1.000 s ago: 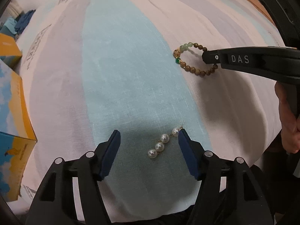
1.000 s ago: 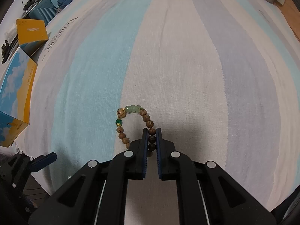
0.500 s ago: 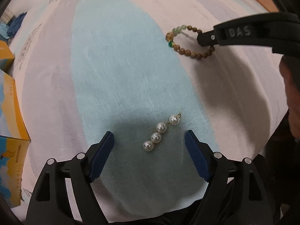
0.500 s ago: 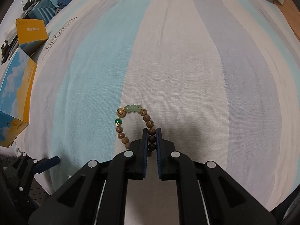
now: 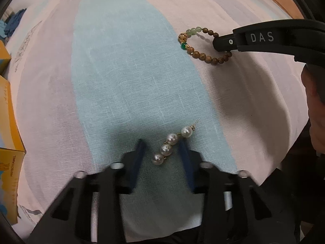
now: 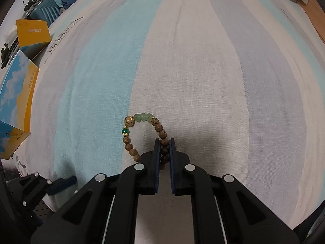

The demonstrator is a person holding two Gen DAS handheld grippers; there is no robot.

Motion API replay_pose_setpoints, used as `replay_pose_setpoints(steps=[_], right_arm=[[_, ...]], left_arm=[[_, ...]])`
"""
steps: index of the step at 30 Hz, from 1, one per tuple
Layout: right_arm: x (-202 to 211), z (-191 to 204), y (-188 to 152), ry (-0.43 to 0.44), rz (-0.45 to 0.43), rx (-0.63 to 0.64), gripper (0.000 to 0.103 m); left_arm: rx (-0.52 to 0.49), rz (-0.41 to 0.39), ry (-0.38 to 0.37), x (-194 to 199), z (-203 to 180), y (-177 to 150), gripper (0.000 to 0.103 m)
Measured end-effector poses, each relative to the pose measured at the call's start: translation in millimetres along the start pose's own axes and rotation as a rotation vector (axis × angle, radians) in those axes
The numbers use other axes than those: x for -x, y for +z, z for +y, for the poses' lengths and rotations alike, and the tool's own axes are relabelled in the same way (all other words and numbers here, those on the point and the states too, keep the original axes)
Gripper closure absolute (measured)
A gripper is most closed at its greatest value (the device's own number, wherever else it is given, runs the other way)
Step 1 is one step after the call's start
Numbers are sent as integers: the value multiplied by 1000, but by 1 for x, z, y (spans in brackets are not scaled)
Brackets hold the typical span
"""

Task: Organize jewelry
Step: 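Grasp the pearl earring with the left tool while the right tool grasps the green-brown bracelet, then lift the pearl earring and green-brown bracelet and carry them over the box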

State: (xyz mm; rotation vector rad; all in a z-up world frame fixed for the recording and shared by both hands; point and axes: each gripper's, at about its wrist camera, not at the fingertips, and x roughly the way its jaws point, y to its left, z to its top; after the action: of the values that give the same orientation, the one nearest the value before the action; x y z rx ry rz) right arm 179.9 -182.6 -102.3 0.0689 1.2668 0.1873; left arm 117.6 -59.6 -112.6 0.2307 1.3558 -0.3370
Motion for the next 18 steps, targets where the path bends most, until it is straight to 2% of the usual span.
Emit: replay_pose_setpoints(steps=[1,11,13,18], right_arm=[[0,1,0,-1,-1,2,96],[6,3,2,3,-11,4,96],[9,4,3,4,-16,5,96],[20,6,4,11,-35,2,96]], left_arm=[[2,0,5,0,1,1,91],[19,-21,10,11,5,0,93],[21,-25,12,24,0,-10,93],[35,-46,23,43,9,-13,93]])
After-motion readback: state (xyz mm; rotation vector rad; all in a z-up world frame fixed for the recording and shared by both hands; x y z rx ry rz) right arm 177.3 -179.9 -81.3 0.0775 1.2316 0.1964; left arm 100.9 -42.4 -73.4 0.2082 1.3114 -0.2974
